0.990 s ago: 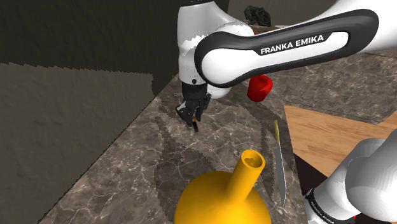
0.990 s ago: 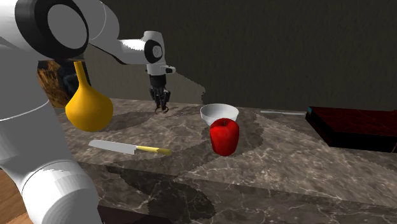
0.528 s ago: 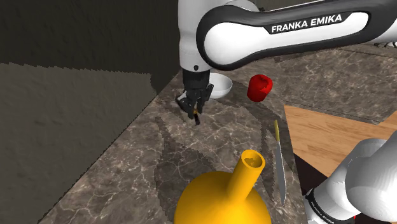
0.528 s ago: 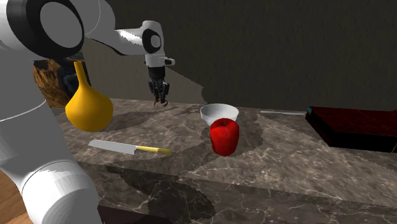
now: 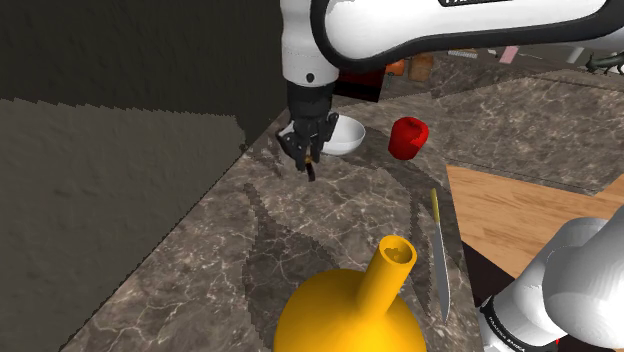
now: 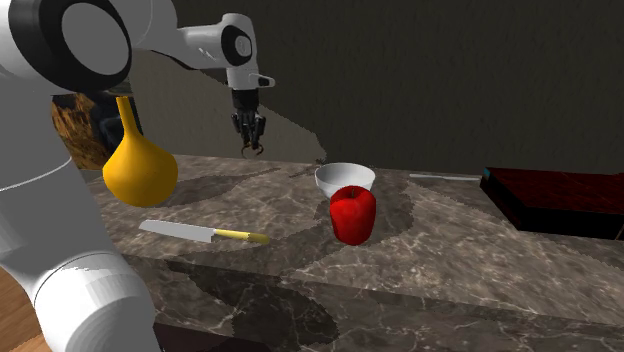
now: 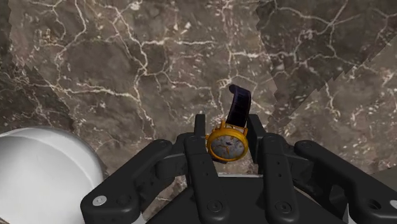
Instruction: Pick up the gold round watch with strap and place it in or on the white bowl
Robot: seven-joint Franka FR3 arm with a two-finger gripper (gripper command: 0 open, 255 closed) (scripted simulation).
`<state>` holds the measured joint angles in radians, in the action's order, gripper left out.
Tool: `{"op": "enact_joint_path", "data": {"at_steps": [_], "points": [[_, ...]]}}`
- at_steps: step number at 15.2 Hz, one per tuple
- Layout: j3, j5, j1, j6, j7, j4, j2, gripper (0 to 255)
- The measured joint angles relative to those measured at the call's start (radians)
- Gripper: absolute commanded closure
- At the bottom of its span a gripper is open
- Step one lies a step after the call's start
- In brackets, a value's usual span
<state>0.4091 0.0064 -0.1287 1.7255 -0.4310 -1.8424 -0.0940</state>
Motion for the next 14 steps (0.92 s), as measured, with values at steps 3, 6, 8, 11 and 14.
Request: {"op": "enact_joint_path", "data": {"at_steps": [3,6,8,11,14], "points": [[0.002,-0.003,-0.001,-0.041,-0.004,0.048,0.008,255],[0.002,-0.005,0.0,-0.081,-0.003,0.093,0.013,255],[-0.015,-0.008,0.014,-0.093,0.026,0.106,0.015,255],[-0.044,-0.018,0.04,-0.103,0.08,0.134,0.033,255],[-0.082,-0.029,0.074,-0.114,0.15,0.167,0.054,255]]}}
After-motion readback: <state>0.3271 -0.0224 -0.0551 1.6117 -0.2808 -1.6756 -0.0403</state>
